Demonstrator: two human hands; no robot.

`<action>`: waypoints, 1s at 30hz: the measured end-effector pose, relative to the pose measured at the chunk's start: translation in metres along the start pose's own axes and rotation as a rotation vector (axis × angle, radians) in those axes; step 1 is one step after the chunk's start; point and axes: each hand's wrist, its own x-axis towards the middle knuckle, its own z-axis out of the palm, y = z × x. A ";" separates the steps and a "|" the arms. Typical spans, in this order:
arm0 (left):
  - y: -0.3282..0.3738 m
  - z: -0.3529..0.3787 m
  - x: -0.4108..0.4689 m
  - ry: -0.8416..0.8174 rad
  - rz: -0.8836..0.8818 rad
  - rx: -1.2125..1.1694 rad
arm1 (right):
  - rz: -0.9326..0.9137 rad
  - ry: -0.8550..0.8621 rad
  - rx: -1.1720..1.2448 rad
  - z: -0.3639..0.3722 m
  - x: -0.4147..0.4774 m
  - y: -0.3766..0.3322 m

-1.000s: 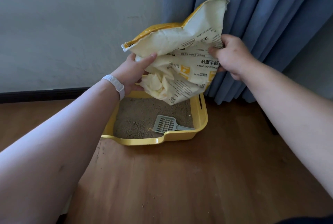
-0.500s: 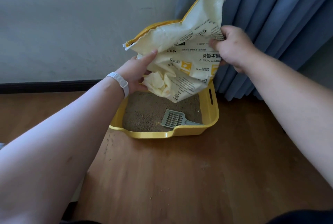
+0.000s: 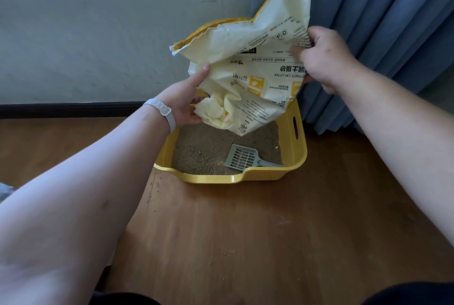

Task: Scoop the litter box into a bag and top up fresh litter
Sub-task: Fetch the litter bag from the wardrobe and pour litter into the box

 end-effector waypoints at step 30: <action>-0.005 0.022 0.002 -0.105 0.109 0.144 | -0.024 0.083 0.249 -0.026 -0.009 0.013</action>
